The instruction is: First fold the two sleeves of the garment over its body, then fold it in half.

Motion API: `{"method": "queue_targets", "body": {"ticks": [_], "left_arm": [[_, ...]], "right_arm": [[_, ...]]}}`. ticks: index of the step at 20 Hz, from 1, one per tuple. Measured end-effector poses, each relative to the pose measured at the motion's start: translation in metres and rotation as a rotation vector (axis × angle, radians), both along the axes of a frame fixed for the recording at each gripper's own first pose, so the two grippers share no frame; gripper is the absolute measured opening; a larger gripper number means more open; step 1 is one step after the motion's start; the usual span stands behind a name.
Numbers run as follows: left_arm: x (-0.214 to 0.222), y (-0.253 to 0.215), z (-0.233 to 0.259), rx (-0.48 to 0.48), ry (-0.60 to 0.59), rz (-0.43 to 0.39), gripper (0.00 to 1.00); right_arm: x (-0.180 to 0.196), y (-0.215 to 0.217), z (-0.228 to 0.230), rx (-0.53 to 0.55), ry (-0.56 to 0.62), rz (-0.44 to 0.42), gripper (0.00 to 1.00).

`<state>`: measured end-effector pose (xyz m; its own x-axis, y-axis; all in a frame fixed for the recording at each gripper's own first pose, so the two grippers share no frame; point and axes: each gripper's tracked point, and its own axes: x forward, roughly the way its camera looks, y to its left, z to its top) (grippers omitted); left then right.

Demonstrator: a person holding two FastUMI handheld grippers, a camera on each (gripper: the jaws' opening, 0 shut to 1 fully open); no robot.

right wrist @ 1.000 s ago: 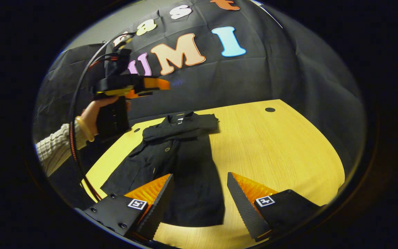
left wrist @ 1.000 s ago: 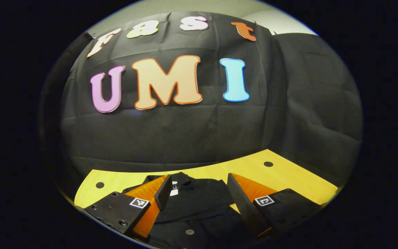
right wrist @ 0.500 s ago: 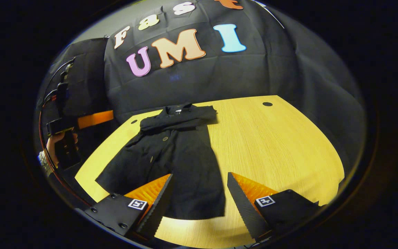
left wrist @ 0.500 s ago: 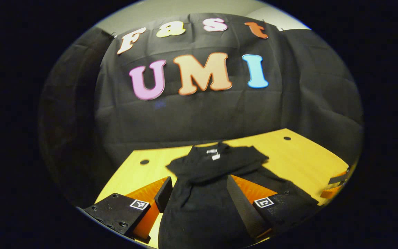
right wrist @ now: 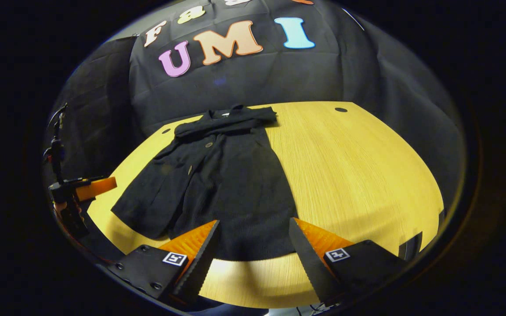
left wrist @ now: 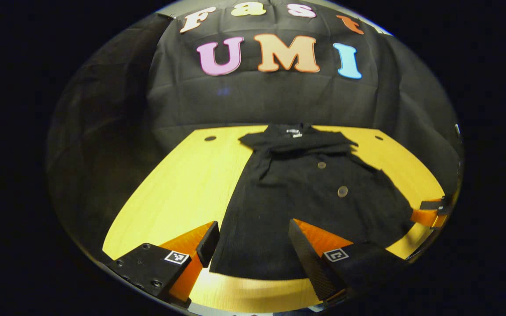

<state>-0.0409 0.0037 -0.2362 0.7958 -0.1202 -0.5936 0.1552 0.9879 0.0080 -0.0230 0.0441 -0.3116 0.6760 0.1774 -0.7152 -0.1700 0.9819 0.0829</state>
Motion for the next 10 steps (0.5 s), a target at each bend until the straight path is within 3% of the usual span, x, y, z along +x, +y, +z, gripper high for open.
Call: {"method": "queue_targets", "body": {"ticks": [1, 6, 7, 10], "left_arm": [[-0.010, 0.002, -0.009, 0.000, 0.029, 0.000, 0.95], [-0.034, 0.011, -0.041, 0.003, 0.116, -0.001, 0.96], [-0.037, 0.011, -0.047, 0.008, 0.131, -0.006, 0.96], [-0.040, 0.013, -0.058, 0.029, 0.156, -0.011, 0.96]], "right_arm": [[-0.003, -0.001, -0.004, -0.011, 0.005, -0.004, 0.98], [-0.011, -0.006, -0.024, -0.079, 0.034, -0.012, 0.93], [-0.012, -0.005, -0.027, -0.092, 0.038, -0.013, 0.98], [-0.013, -0.005, -0.029, -0.140, 0.024, 0.000, 0.98]]}}
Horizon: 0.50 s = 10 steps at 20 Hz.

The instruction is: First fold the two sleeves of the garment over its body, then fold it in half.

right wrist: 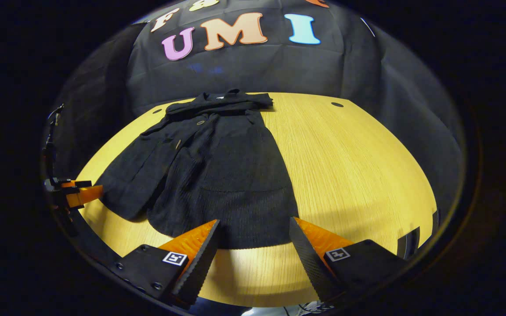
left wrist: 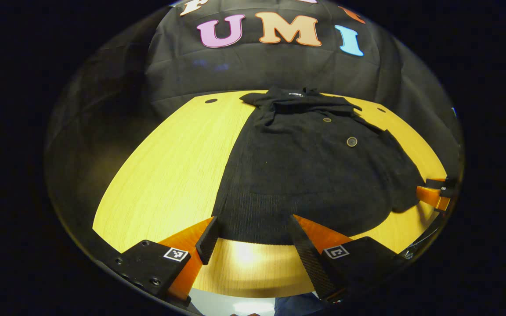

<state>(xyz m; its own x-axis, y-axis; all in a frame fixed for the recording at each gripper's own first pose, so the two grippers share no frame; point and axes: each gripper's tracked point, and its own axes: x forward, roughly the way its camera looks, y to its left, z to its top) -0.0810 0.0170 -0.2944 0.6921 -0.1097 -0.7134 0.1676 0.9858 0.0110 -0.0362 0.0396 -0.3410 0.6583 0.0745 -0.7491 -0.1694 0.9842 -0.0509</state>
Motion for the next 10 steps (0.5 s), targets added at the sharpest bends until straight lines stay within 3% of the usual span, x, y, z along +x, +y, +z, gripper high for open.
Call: {"method": "queue_targets", "body": {"ticks": [1, 2, 4, 5, 7, 9, 10], "left_arm": [[0.001, 0.001, 0.000, -0.003, -0.010, -0.001, 0.96], [0.003, 0.001, 0.000, -0.003, -0.014, -0.004, 0.96], [0.001, 0.001, 0.000, -0.006, -0.015, -0.007, 0.95], [-0.001, 0.001, 0.000, -0.013, -0.015, -0.001, 0.89], [0.000, -0.002, 0.001, -0.037, -0.028, 0.009, 0.97], [-0.001, -0.006, 0.000, -0.035, -0.044, -0.034, 0.92], [-0.003, -0.011, -0.001, -0.031, -0.039, -0.050, 0.83]], "right_arm": [[0.002, 0.000, 0.000, -0.003, -0.003, -0.002, 0.93], [0.002, -0.001, 0.000, 0.005, -0.005, -0.010, 0.98], [0.001, 0.001, 0.000, 0.014, -0.012, -0.017, 0.98], [0.001, 0.001, -0.002, 0.017, -0.015, -0.016, 0.98], [0.001, 0.007, -0.002, 0.022, -0.015, -0.010, 0.94], [-0.001, 0.015, -0.003, 0.020, -0.015, 0.000, 0.77], [0.000, 0.021, -0.003, 0.025, -0.009, 0.008, 0.70]]}}
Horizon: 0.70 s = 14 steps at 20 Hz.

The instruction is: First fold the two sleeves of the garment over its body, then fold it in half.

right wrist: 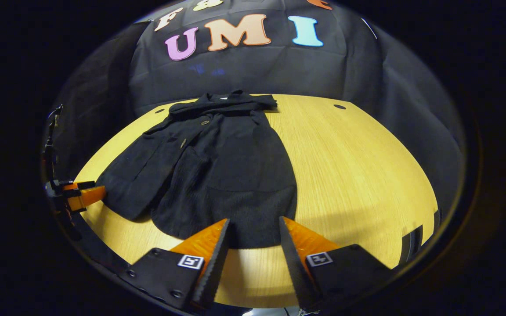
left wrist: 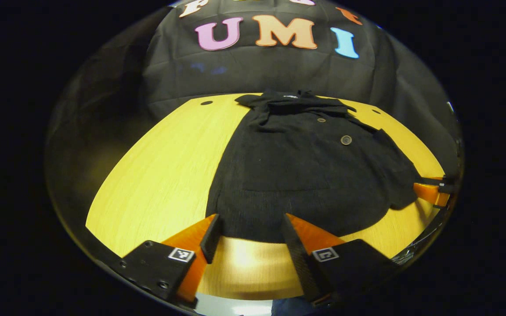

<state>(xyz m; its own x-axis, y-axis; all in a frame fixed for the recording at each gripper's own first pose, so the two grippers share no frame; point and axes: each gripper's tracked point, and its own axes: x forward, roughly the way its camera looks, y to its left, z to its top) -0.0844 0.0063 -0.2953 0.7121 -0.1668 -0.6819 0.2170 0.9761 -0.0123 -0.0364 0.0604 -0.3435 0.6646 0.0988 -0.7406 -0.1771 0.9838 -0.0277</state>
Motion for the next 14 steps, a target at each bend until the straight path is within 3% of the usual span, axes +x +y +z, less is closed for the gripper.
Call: {"method": "queue_targets", "body": {"ticks": [1, 3, 5, 6, 8, 12, 14], "left_arm": [[-0.002, -0.006, 0.000, -0.010, 0.013, -0.015, 0.76], [-0.001, -0.015, -0.001, -0.029, 0.042, -0.027, 0.52], [-0.002, -0.019, 0.001, -0.054, 0.048, -0.029, 0.28], [-0.001, -0.018, 0.001, -0.062, 0.047, -0.024, 0.08], [-0.002, -0.020, 0.001, -0.075, 0.050, -0.023, 0.01], [-0.002, -0.021, 0.001, -0.082, 0.068, -0.059, 0.00], [-0.003, -0.021, 0.001, -0.086, 0.087, -0.078, 0.00]], "right_arm": [[0.000, 0.004, 0.000, 0.007, 0.006, 0.001, 0.57], [0.000, 0.010, -0.002, 0.015, 0.019, -0.014, 0.32], [0.000, 0.012, -0.002, 0.018, 0.031, -0.023, 0.23], [-0.001, 0.014, -0.002, 0.019, 0.029, -0.012, 0.17], [0.000, 0.016, -0.001, 0.016, 0.028, 0.006, 0.12], [-0.001, 0.019, -0.003, 0.026, 0.066, 0.016, 0.12], [-0.001, 0.018, -0.001, 0.037, 0.077, 0.010, 0.01]]}}
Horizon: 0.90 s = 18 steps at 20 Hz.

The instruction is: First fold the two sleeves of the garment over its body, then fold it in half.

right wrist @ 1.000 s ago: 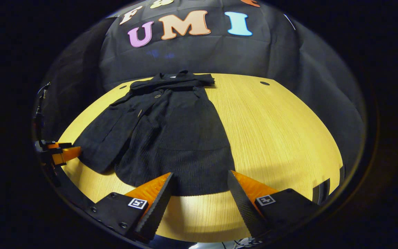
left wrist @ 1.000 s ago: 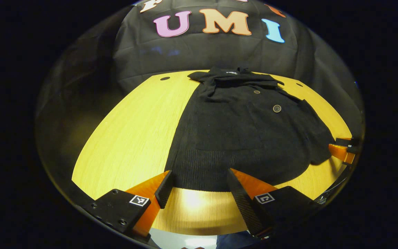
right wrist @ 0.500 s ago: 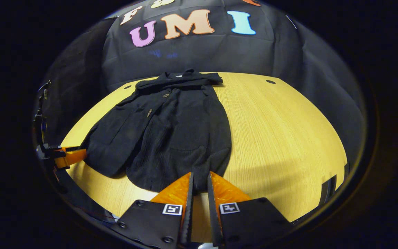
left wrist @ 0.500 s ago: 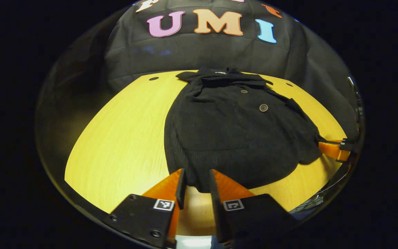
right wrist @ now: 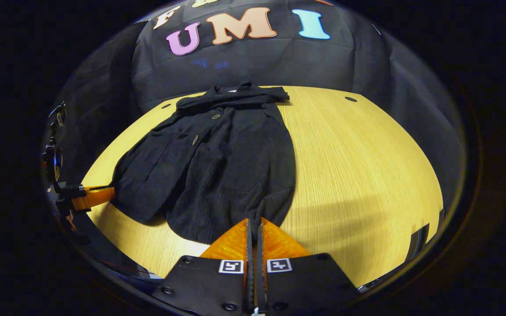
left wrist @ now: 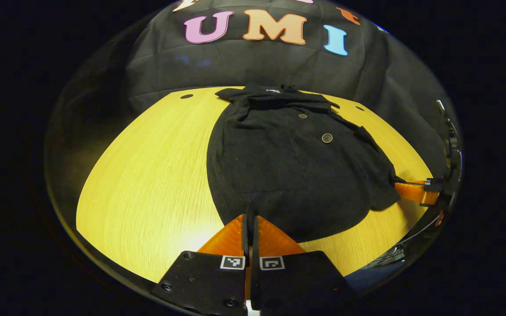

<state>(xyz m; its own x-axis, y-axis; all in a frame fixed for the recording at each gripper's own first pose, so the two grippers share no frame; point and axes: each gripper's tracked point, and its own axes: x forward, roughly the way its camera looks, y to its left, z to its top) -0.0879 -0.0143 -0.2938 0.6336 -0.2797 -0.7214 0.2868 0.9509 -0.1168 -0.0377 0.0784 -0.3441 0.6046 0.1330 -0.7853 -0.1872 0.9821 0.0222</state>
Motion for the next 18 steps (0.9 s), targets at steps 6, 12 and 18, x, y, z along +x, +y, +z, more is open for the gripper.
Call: {"method": "queue_targets", "body": {"ticks": [6, 12, 18], "left_arm": [[0.009, 0.005, 0.005, -0.040, 0.039, 0.022, 0.00], [0.047, 0.011, 0.043, -0.093, -0.031, 0.032, 0.00], [0.105, 0.015, 0.095, -0.137, -0.127, 0.071, 0.00]], "right_arm": [[0.005, 0.005, 0.009, 0.012, -0.016, -0.007, 0.02], [0.042, 0.018, 0.058, 0.029, -0.121, 0.002, 0.02], [0.097, 0.031, 0.109, 0.038, -0.227, 0.038, 0.02]]}}
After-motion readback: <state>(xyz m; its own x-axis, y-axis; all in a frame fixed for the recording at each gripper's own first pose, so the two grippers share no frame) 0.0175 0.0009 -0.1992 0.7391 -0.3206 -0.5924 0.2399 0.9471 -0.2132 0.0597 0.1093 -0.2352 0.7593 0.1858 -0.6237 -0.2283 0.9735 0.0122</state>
